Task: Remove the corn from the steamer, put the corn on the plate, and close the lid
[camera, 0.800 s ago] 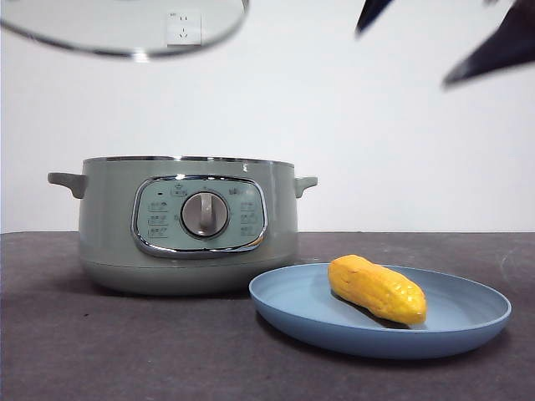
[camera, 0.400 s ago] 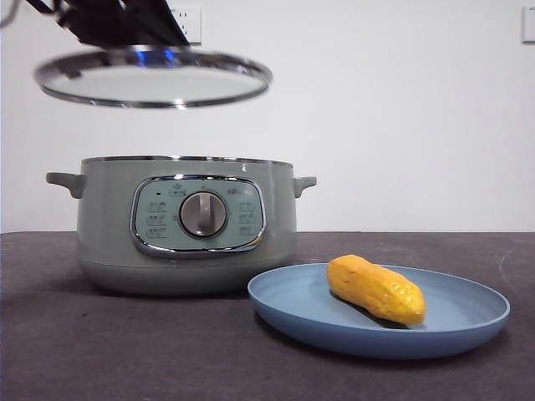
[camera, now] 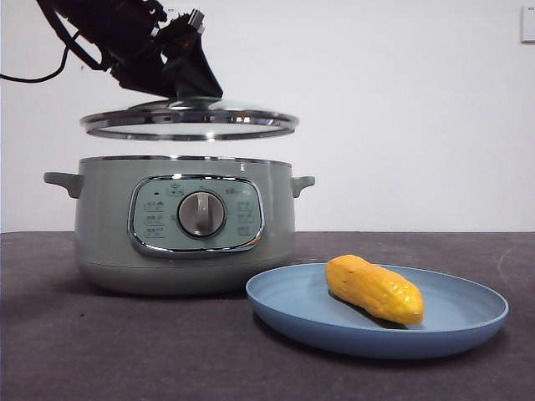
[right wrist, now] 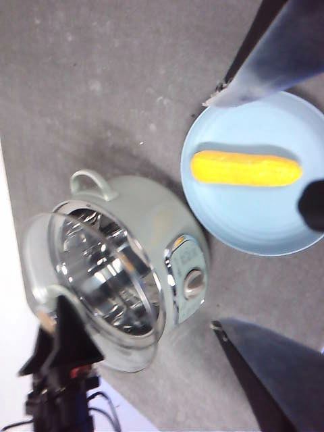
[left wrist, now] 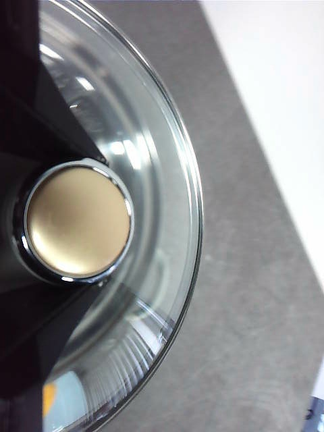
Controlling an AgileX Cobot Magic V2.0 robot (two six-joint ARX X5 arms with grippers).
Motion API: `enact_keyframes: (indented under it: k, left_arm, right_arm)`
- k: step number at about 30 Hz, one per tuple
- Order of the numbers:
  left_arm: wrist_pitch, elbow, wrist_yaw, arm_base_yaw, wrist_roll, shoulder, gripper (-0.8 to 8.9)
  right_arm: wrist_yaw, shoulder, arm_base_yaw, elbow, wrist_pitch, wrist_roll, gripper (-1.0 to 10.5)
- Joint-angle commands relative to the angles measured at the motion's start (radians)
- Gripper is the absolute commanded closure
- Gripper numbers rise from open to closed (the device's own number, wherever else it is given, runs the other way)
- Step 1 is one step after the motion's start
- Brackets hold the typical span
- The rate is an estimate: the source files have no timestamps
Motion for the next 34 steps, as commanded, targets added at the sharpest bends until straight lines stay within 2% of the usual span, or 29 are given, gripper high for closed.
enact_keyframes:
  k: [1,19,34]
  left_arm:
    - [0.065,0.011,-0.014,-0.001,0.005,0.001,8.22]
    - [0.075,0.011,-0.045,0.002,0.006,0.096,8.22]
    - [-0.04,0.011,-0.056,0.001,0.028,0.096,8.22]
  right_arm:
    - [-0.001,0.0,0.002,-0.01,-0.008,0.007,3.8]
    - [-0.001,-0.001,0.002,-0.01,-0.012,0.006,3.8]
    - [-0.001,-0.001,0.002,-0.01,-0.012,0.002,3.8]
